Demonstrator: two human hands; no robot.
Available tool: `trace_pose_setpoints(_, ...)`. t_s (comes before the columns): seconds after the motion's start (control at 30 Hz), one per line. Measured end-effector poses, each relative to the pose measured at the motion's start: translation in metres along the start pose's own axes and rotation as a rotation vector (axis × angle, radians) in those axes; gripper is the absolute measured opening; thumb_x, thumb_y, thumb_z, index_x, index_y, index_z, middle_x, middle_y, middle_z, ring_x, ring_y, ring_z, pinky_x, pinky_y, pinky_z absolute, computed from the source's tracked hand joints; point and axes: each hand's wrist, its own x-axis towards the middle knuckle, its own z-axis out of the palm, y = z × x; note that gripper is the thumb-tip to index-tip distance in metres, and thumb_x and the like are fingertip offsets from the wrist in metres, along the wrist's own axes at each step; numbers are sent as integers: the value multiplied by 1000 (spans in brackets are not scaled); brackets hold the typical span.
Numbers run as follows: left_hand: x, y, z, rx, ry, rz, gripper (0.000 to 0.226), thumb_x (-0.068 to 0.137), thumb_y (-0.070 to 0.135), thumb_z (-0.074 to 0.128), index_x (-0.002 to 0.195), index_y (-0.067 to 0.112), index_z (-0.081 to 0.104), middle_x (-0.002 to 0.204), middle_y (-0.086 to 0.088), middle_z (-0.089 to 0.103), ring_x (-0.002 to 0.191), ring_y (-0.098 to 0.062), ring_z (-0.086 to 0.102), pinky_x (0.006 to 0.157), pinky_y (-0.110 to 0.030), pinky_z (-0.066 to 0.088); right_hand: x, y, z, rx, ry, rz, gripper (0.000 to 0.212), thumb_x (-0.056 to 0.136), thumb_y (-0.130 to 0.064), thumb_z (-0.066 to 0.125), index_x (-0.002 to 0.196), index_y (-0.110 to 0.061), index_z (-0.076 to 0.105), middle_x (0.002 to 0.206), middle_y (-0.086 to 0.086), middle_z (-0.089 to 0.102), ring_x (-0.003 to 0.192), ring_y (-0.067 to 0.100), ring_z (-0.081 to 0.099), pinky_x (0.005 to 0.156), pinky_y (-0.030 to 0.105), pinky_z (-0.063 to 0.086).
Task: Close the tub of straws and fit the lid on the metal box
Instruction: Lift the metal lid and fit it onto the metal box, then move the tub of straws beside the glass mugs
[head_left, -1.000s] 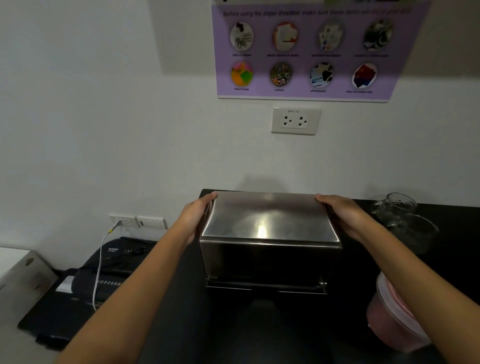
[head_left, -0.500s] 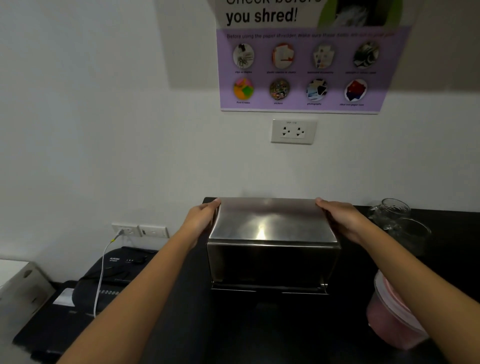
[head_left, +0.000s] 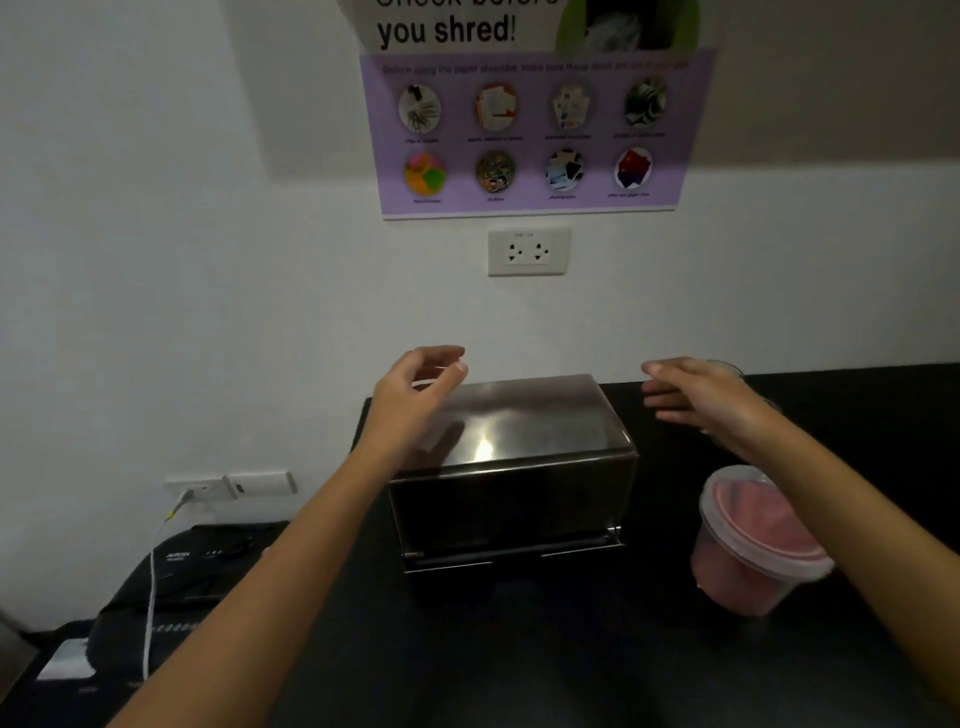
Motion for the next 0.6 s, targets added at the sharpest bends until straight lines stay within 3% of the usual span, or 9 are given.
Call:
trace_pose_setpoints(0.13,-3,10,34,-104,-175,45,14,86,22,60,95,30,65,101,6,65,87,5,61,67,-5,49,-27,0,-20,-33,85,-30,29,88,-28,53,114,-16,57,97,-1,62,90,12,61,69,24,49)
trace_pose_setpoints(0.23,-7,15,63,-221,-301,15,16,84,21,63,87,36,68,99,5,65,100,-12,61,86,-42,55,-50,4,-35,-36,169,-43,19,87,-26,55,104,-20,61,100,5,63,93,17,61,82,32,51)
trace_pose_setpoints(0.27,-8,17,73,-238,-343,16,16,83,22,64,86,37,68,98,7,66,102,-13,61,88,-46,53,-58,6,-41,-38,194,-42,16,87,-24,55,101,-22,61,101,7,63,95,18,61,83,33,51)
trace_pose_setpoints(0.33,-12,19,90,-247,-414,56,17,82,25,65,86,41,68,96,13,68,96,-1,62,88,-32,53,-71,11,-52,-76,239,-51,17,87,-21,55,103,-22,61,103,8,62,96,19,60,81,30,50)
trace_pose_setpoints(0.43,-22,24,117,-251,-501,89,21,83,21,64,88,40,64,95,14,67,86,9,61,74,-8,47,-83,22,-71,-125,273,-53,18,87,-19,55,103,-24,60,103,4,61,96,17,59,81,29,49)
trace_pose_setpoints(0.6,-40,21,154,-165,-618,13,22,84,24,63,101,36,59,108,10,64,102,-1,59,78,-7,47,-75,53,-103,-153,280,-14,17,86,-21,57,101,-28,60,98,-5,58,93,11,57,72,23,45)
